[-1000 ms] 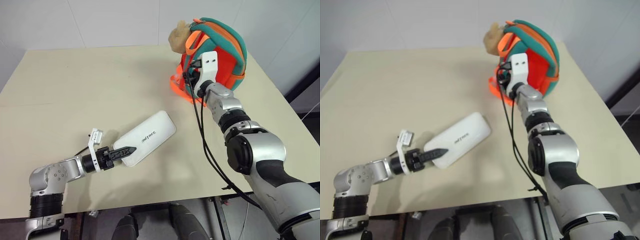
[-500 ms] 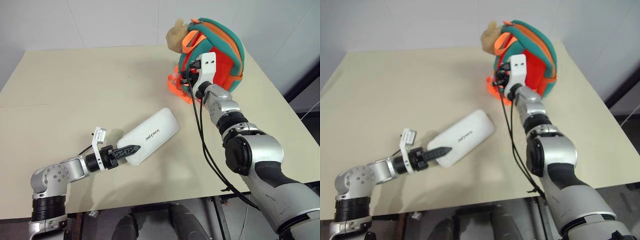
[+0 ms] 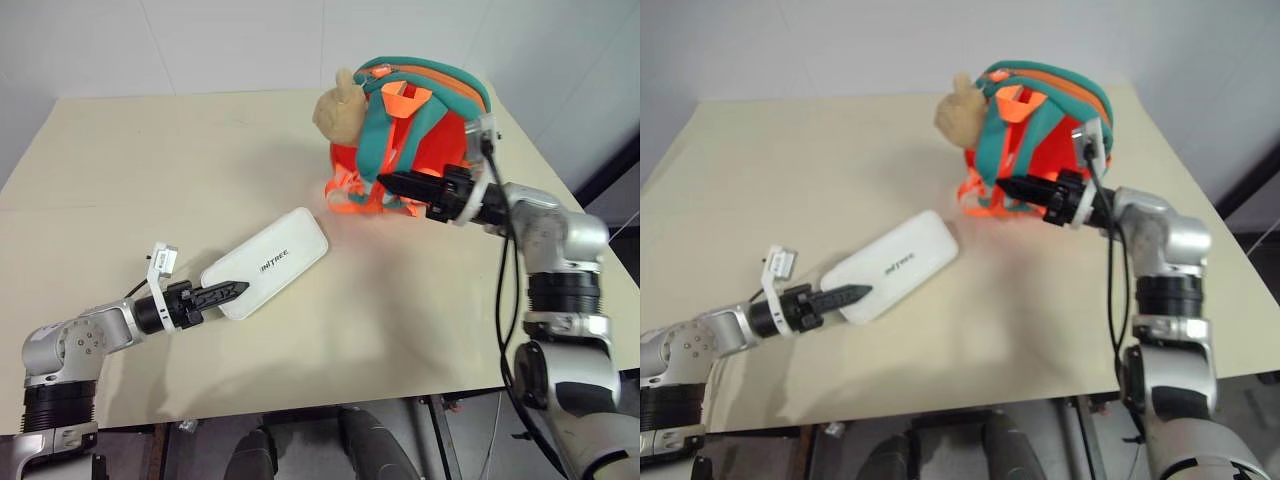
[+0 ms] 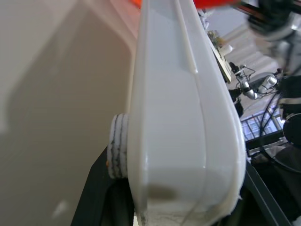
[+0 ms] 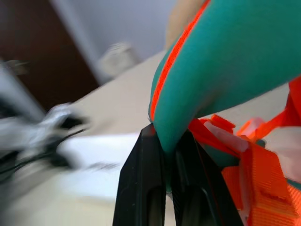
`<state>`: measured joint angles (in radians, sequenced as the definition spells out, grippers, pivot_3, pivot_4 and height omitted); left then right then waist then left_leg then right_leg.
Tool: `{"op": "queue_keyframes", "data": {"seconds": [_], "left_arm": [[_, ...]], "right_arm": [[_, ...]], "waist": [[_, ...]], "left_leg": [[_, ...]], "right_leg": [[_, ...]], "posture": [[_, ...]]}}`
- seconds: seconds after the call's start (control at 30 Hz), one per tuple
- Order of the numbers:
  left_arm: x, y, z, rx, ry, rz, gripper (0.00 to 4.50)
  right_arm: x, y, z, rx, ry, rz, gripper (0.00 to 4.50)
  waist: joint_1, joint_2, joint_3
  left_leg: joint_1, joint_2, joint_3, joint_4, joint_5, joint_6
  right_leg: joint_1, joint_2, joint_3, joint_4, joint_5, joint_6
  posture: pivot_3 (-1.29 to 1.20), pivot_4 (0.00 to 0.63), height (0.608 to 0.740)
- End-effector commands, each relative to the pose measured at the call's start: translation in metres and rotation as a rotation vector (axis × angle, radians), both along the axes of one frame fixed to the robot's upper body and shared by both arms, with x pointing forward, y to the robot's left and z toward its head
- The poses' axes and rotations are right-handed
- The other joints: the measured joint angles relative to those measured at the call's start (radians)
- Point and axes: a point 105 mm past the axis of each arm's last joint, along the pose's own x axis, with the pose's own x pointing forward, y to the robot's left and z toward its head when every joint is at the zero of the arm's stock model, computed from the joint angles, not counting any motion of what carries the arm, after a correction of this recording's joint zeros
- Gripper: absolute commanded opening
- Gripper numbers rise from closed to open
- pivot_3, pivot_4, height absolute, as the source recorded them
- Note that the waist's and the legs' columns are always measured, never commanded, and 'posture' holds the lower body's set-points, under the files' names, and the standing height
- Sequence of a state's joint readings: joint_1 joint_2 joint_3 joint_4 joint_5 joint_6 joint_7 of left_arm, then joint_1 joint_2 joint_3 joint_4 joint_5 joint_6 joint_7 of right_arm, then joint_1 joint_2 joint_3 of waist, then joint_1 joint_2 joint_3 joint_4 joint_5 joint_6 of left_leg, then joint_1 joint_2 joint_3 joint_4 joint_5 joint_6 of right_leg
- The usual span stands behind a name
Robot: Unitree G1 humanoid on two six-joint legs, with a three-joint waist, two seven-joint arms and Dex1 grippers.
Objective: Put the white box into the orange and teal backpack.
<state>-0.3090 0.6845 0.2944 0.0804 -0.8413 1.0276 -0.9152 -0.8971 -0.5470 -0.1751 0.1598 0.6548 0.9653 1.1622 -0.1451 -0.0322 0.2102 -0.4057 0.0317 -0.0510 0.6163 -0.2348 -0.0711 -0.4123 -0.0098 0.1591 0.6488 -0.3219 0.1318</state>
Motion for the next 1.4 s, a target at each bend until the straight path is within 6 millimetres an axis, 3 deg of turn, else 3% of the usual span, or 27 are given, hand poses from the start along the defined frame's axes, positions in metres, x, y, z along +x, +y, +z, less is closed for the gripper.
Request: {"op": "queue_keyframes", "data": {"seconds": [0.03, 0.23, 0.37, 0.57, 0.97, 1.4], "left_arm": [[-0.002, 0.016, 0.015, -0.001, -0.097, 0.016, 1.43], [-0.008, 0.020, 0.017, -0.011, -0.127, 0.010, 1.43], [-0.021, 0.023, 0.012, -0.007, -0.134, 0.006, 1.43], [-0.037, 0.026, 0.014, 0.001, -0.174, -0.005, 1.43], [-0.051, 0.024, 0.044, -0.040, -0.354, -0.003, 1.43], [-0.067, 0.016, 0.092, -0.040, -0.519, -0.078, 1.43]], "right_arm": [[-0.055, 0.004, 0.024, 0.007, 0.028, 0.251, 0.02], [-0.097, -0.003, 0.027, -0.033, 0.152, 0.404, 0.02], [-0.132, -0.016, 0.010, -0.111, 0.342, 0.533, 0.02], [-0.120, -0.038, -0.011, -0.179, 0.453, 0.428, 0.02], [-0.082, -0.065, -0.030, -0.311, 0.400, 0.296, 0.02], [-0.066, -0.068, -0.040, -0.322, 0.360, 0.255, 0.02]], "waist": [[0.008, 0.000, 0.000], [0.031, 0.000, 0.000], [0.053, 0.000, 0.000], [0.065, -0.001, 0.000], [0.061, -0.001, 0.000], [0.060, -0.001, 0.000]], "left_leg": [[0.000, 0.000, 0.000, 0.000, 0.000, 0.000], [-0.001, 0.000, 0.000, 0.000, -0.001, 0.001], [-0.002, 0.000, 0.001, -0.002, -0.002, 0.002], [-0.002, 0.000, 0.002, -0.001, -0.003, 0.002], [-0.001, 0.000, 0.005, 0.000, -0.003, 0.002], [-0.001, 0.000, 0.005, 0.001, -0.003, 0.002]], "right_leg": [[0.000, 0.000, 0.000, 0.000, 0.000, 0.000], [0.001, -0.001, -0.001, -0.004, 0.000, -0.001], [-0.001, -0.001, -0.001, -0.006, -0.002, -0.001], [-0.001, -0.002, -0.001, -0.007, -0.004, -0.001], [-0.001, -0.001, 0.001, -0.006, -0.003, -0.001], [0.000, -0.001, 0.001, -0.006, -0.003, -0.001]], "posture": [[0.00, 0.150, 0.740], [0.00, 0.150, 0.740], [0.00, 0.150, 0.740], [0.00, 0.150, 0.740], [0.00, 0.150, 0.740], [0.00, 0.150, 0.740]]}}
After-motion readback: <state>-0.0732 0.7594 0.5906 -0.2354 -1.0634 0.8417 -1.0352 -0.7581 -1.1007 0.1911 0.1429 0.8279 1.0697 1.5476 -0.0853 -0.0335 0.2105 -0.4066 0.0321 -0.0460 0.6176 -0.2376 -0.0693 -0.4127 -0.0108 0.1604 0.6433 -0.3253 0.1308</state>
